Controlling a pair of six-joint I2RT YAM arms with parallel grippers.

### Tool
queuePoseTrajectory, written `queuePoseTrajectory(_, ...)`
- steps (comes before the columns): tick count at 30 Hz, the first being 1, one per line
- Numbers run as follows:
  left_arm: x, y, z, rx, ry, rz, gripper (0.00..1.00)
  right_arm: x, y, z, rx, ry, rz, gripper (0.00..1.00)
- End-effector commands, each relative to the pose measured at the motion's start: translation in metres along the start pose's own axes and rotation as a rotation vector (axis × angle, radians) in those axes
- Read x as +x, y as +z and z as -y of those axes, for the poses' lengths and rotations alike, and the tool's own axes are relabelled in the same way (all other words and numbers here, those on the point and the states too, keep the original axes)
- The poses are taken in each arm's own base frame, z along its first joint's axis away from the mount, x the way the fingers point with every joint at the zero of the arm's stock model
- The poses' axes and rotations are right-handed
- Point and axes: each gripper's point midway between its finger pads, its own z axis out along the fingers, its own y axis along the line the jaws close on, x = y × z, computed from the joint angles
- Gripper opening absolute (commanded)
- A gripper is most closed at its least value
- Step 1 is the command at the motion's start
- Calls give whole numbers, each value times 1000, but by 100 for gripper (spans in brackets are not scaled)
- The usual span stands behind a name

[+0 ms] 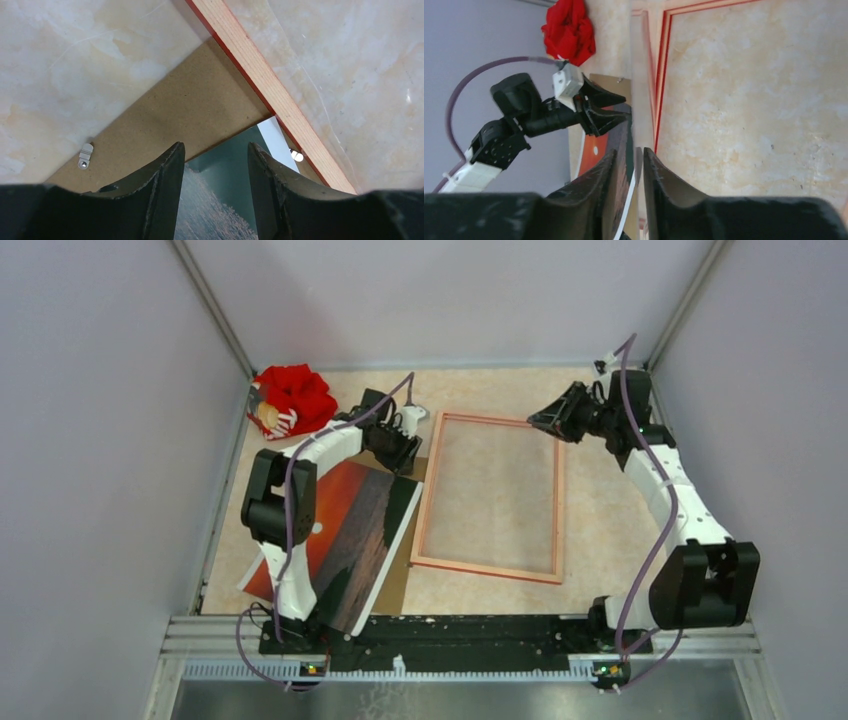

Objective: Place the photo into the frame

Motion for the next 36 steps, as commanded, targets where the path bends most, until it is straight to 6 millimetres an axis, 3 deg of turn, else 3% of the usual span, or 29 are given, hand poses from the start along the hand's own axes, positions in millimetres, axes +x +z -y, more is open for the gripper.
queuePoseTrajectory(1,-28,-30,8,4,53,101,56,3,8,19,87,6,-25,29)
queuePoseTrajectory(5,-28,-36,11,4,58,112,56,27,10,58,166,36,-84,36)
queuePoseTrajectory(8,-24,-37,13,6,59,108,56,42,3,82,185,86,-86,49)
queuePoseTrajectory(15,-22,-37,14,10,62,104,56,65,-18,105,210,119,-94,57)
queuePoseTrajectory(22,-18,-37,16,18,57,98,56,82,-29,104,185,137,-95,57)
queuePoseTrajectory(25,-17,-36,16,20,53,96,56,84,-32,101,172,136,-83,50)
queuePoseTrajectory(32,-11,-31,22,56,37,83,56,64,-30,80,78,122,14,25)
queuePoseTrajectory(36,-6,-24,23,65,25,69,56,51,-29,67,39,118,50,24)
